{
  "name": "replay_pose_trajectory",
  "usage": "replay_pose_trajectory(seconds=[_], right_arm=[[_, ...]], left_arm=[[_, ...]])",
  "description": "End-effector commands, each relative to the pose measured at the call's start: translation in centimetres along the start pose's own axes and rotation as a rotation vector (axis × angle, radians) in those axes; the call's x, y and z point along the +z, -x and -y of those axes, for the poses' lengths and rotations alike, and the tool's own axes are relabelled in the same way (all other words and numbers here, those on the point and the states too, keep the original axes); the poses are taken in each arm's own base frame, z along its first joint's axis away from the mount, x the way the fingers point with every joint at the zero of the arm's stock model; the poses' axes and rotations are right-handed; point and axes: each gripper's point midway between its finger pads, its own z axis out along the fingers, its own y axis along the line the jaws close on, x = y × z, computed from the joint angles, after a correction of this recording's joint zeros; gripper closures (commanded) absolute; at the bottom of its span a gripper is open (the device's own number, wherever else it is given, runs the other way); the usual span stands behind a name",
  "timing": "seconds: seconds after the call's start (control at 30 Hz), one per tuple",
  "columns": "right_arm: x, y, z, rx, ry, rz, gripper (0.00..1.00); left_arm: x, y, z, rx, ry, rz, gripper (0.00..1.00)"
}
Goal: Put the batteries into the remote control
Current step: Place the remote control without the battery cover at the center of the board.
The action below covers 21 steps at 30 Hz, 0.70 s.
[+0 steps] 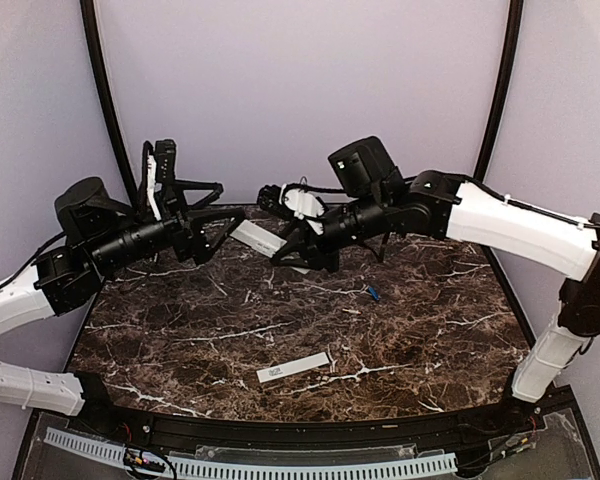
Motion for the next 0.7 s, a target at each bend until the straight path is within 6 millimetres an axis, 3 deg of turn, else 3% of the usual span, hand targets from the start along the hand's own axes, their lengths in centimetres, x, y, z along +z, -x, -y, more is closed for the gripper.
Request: replay_pose_trajectory(seconds=[0.0, 0.13, 0.3, 0.47, 0.67], right_arm=[[4.1, -9.0, 2.1, -0.015, -0.052, -0.307, 1.00], [7.4, -15.0, 2.4, -0.042, 0.001, -0.508, 1.00], [10.1, -20.0, 2.5, -0.097, 0.054, -0.643, 1.00], [11.8, -22.8, 2.0, -0.138, 0.115, -0.696, 1.00], [12.8, -25.5, 1.8, -0.127, 0.130, -0.749, 1.00]], left_arm=[[-2.9, 0.6, -5.6, -0.056, 0.362, -0.016, 0.01], [-5.0, -1.0, -9.4, -0.124, 0.582, -0.079, 0.01], [-7.1, -3.0, -12.6, -0.214, 0.708, -0.120, 0.01], [-7.5, -3.7, -13.9, -0.217, 0.731, -0.134, 0.01], [-6.4, -4.6, -14.4, -0.190, 0.710, -0.194, 0.01]])
